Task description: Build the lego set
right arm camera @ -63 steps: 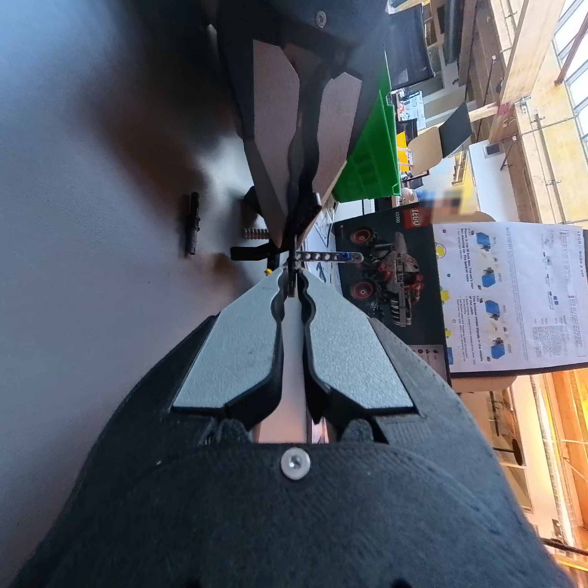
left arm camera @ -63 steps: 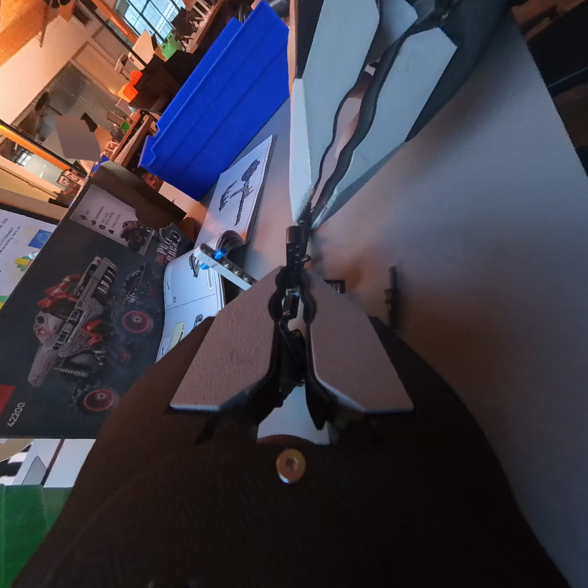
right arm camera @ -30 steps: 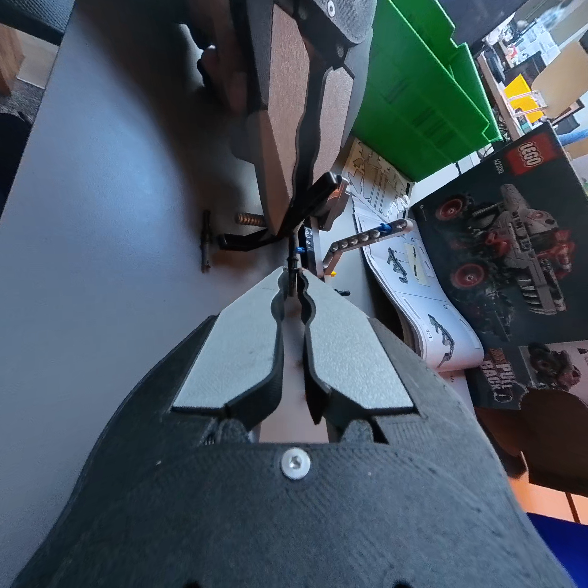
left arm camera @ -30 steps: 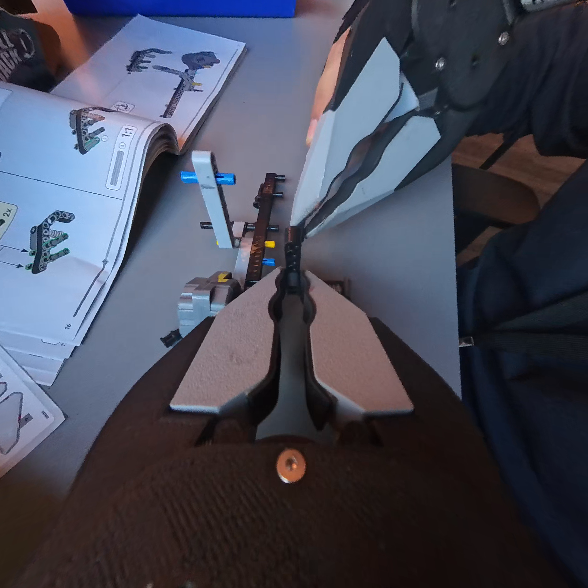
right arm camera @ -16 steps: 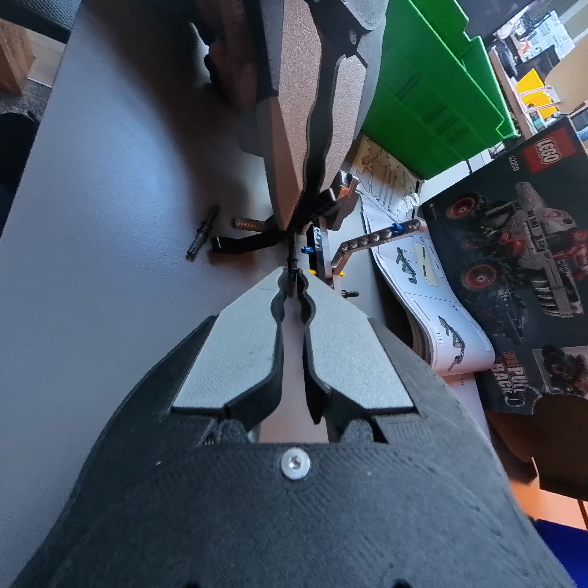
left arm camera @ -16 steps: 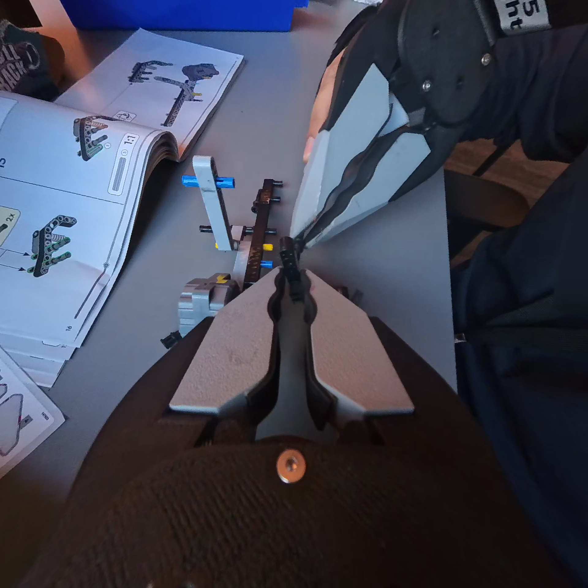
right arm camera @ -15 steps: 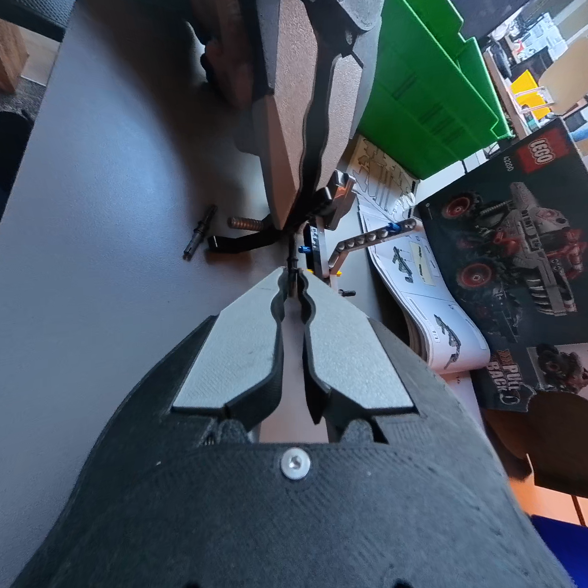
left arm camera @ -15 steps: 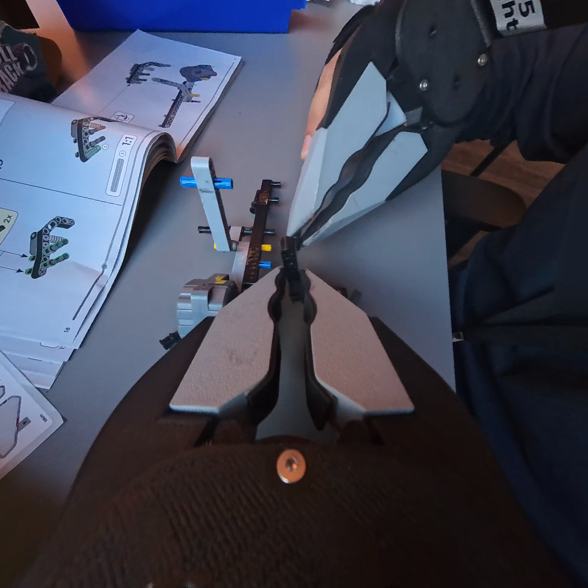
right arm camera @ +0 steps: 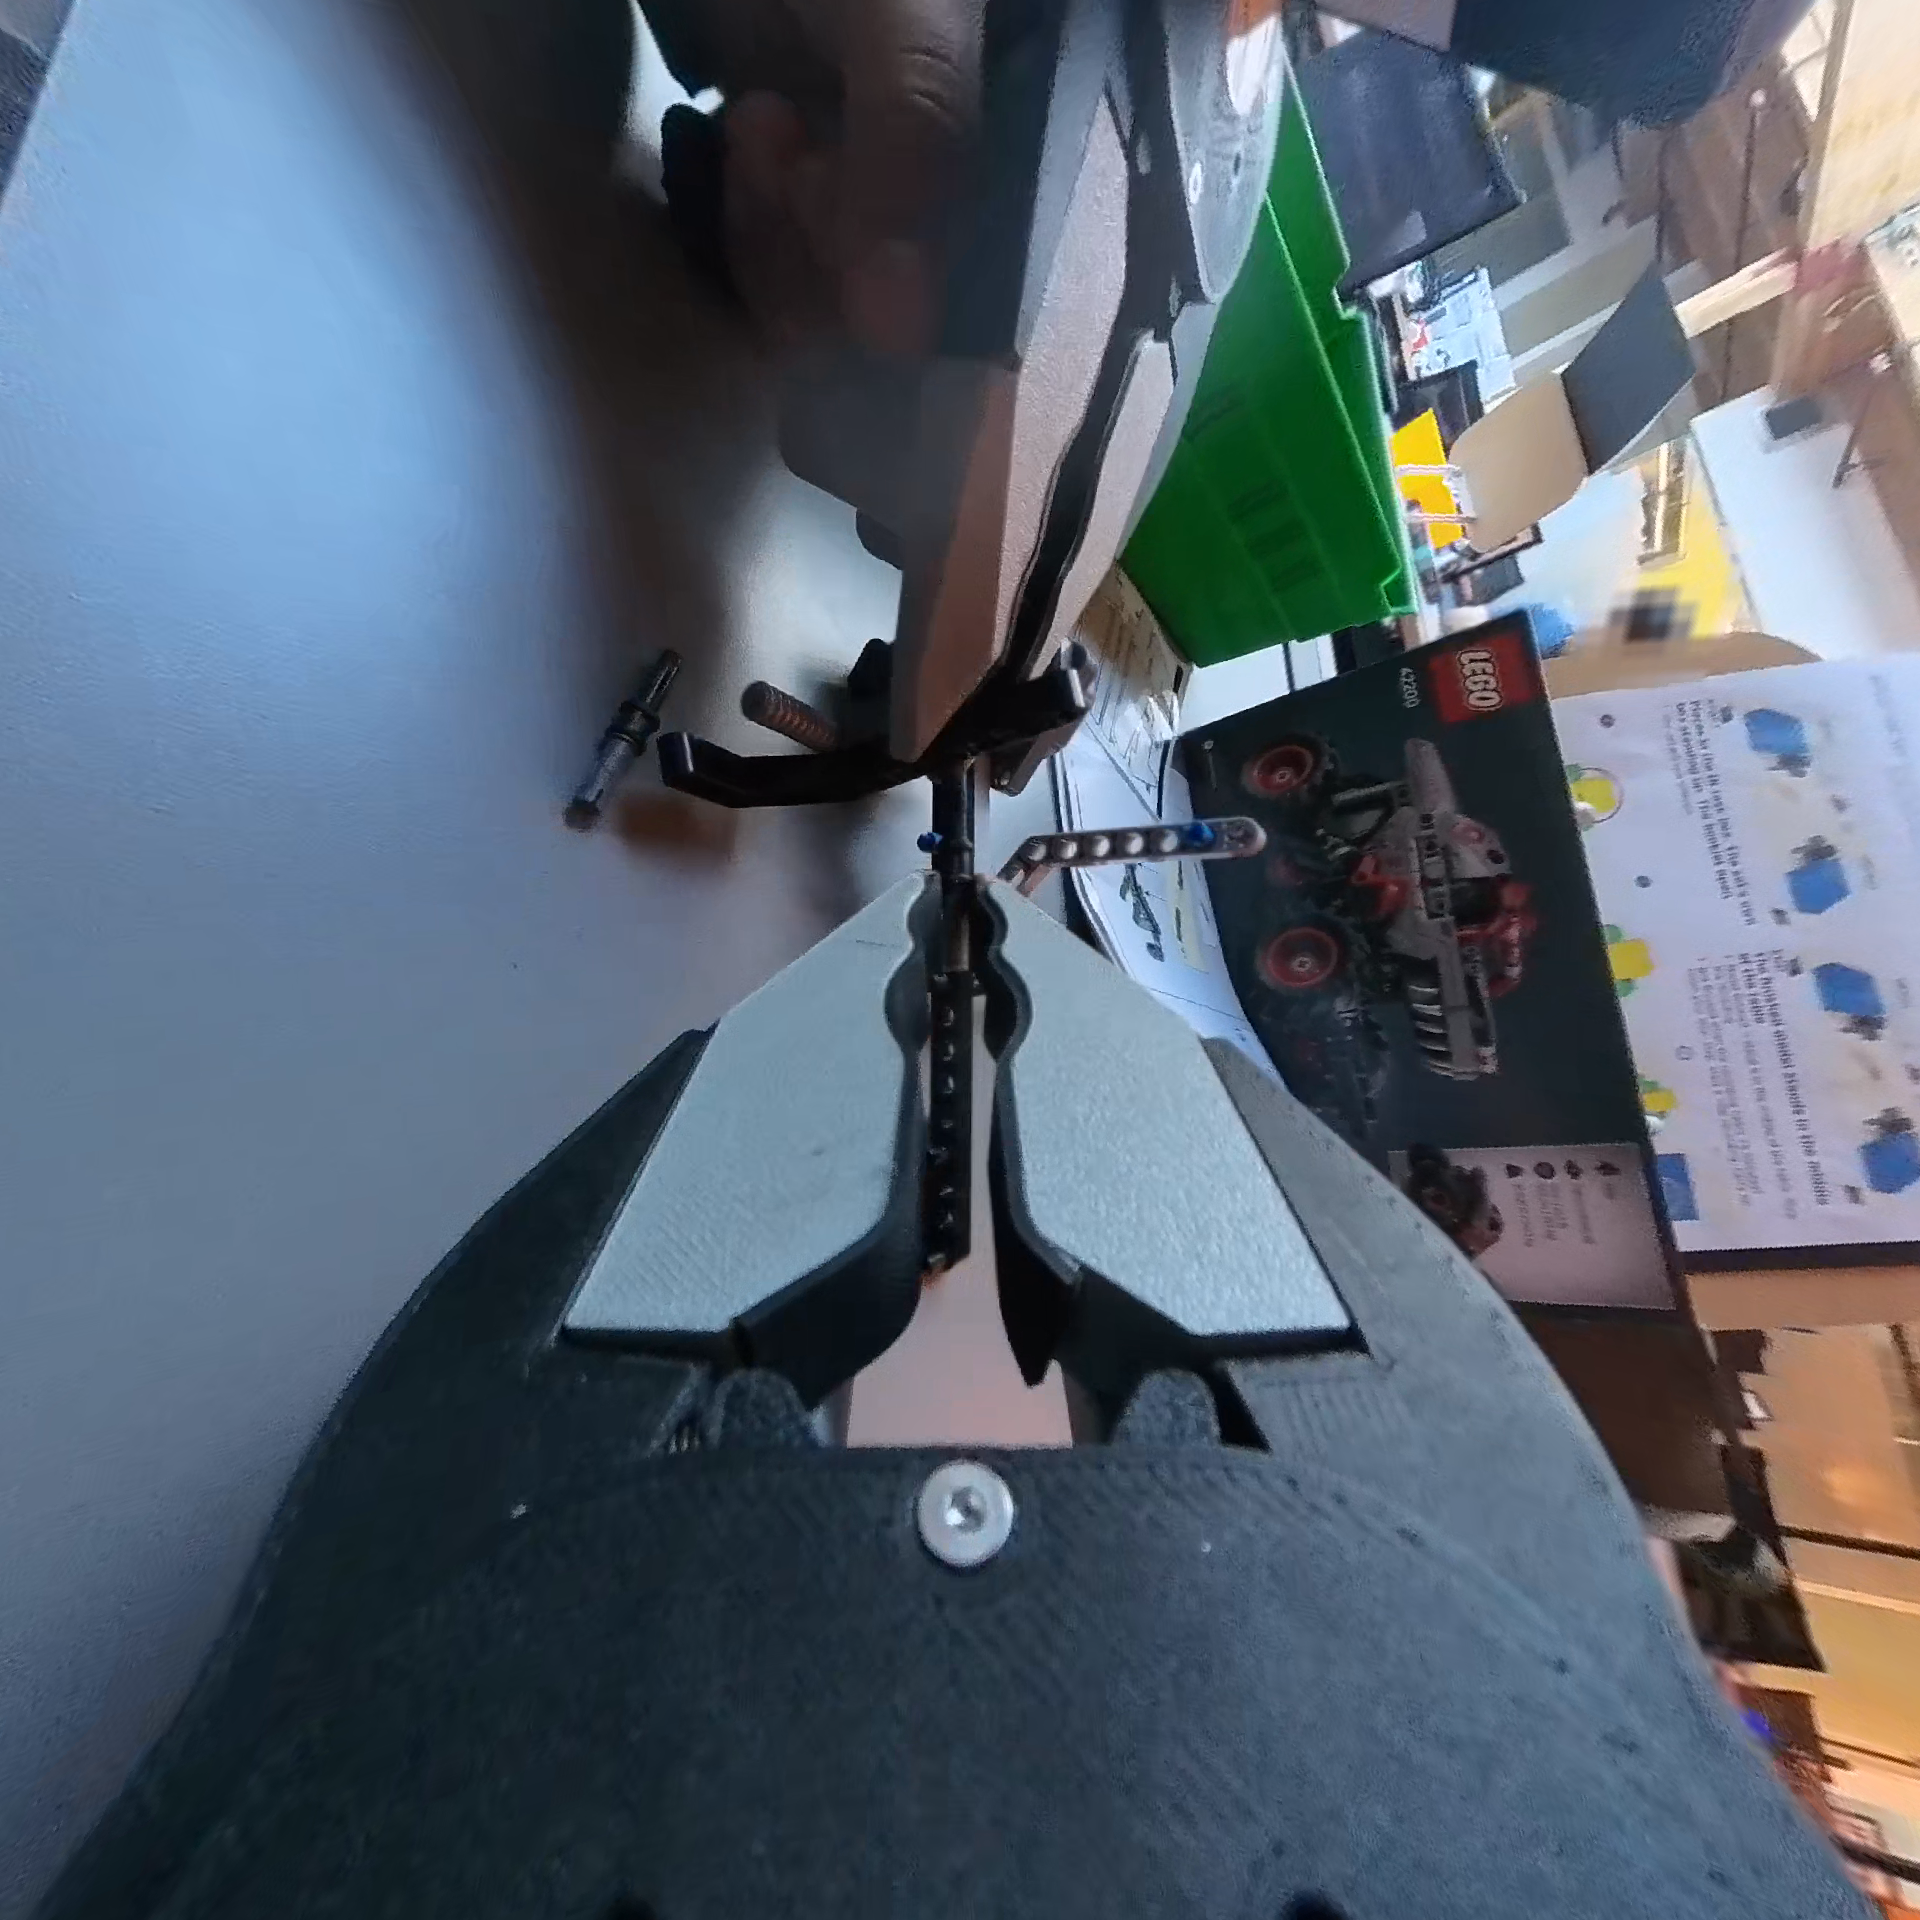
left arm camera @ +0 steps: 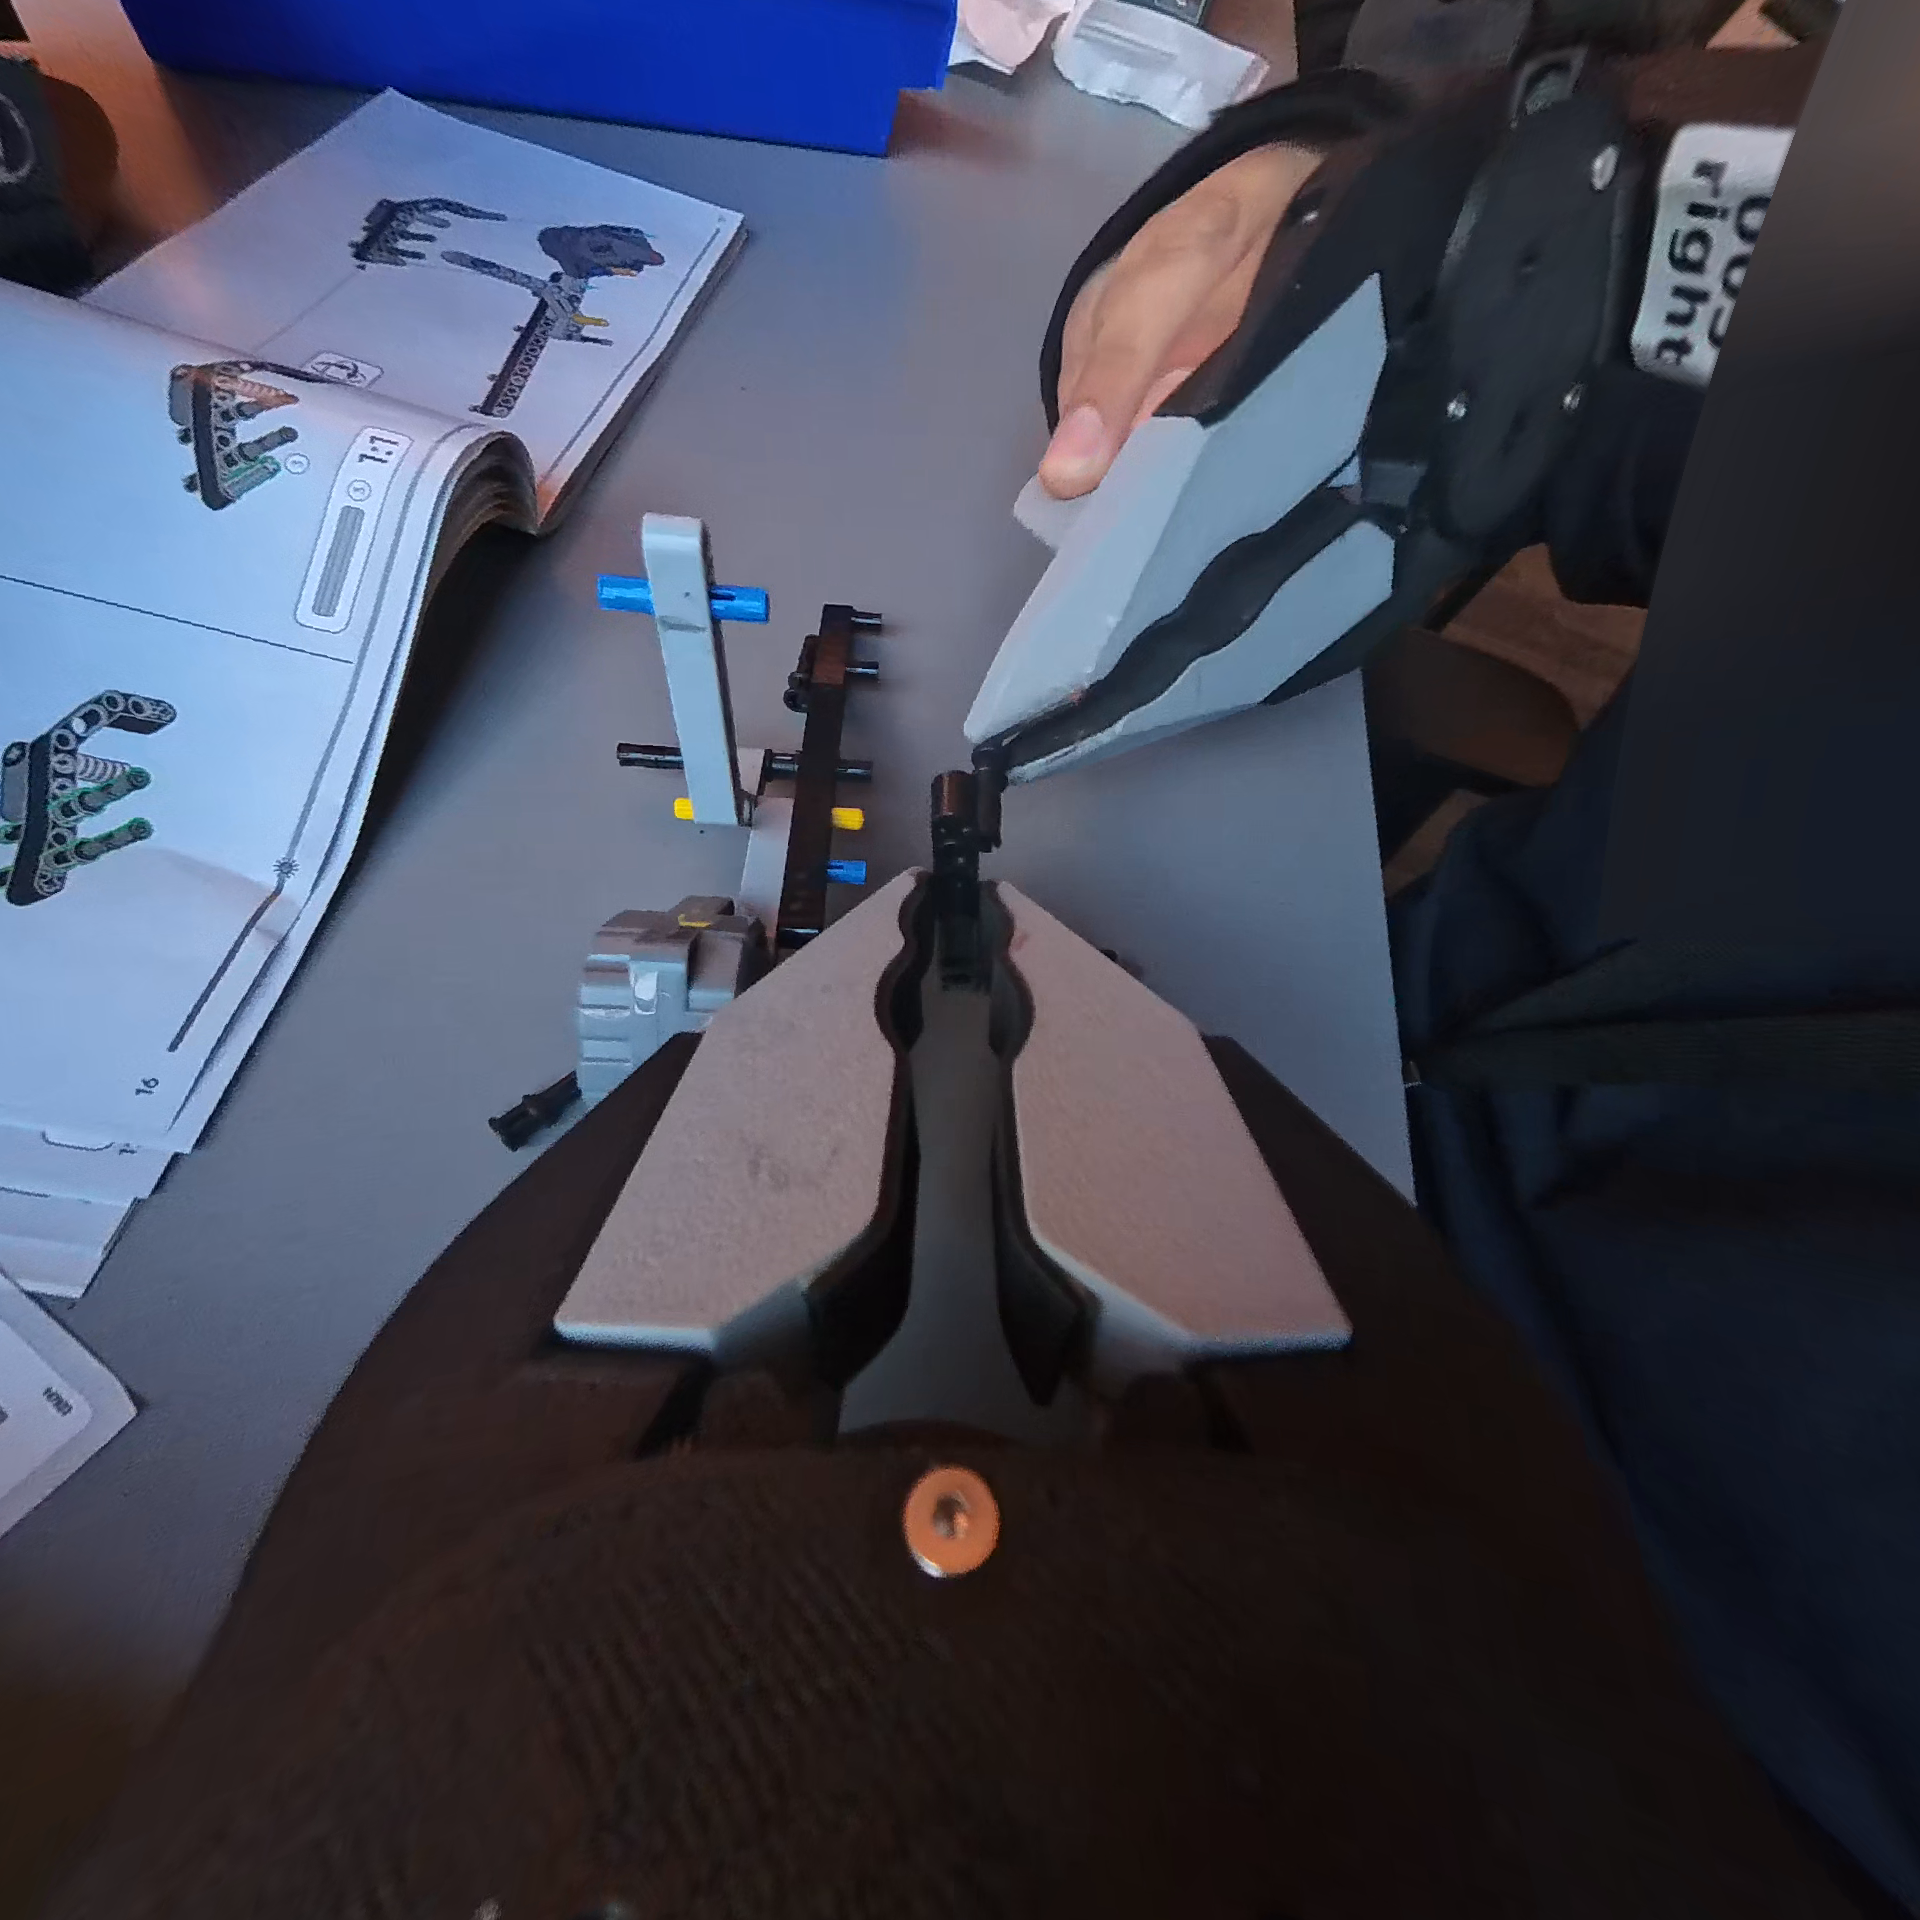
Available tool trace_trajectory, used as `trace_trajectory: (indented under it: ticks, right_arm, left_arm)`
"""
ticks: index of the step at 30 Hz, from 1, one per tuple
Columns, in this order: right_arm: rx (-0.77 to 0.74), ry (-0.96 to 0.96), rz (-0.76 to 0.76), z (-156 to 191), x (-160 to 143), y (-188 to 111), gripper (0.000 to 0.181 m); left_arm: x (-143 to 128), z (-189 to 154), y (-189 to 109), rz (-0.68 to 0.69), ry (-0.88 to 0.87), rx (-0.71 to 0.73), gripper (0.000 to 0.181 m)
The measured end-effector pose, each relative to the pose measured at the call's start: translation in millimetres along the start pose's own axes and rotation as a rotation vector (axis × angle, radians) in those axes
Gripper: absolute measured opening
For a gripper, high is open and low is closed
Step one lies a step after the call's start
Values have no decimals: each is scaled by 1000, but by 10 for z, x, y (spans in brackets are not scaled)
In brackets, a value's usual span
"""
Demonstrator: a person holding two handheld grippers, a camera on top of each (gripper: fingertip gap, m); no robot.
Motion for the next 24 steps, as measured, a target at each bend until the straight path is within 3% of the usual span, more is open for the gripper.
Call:
trace_trajectory:
  ticks: [24]
  right_arm:
    - [-28,-86,70,66,-1,90,2]
  left_arm:
    - [-14,19,42,42,-19,5,5]
Point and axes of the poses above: each gripper's, where its closed fingertips meet, y out along the fingers, x out of its top, z = x × y across the jaws, the point moved 9 cm from there along -y, back along the fingers, and after that the axes turned 3 degrees about y, right-handed, at the moved point
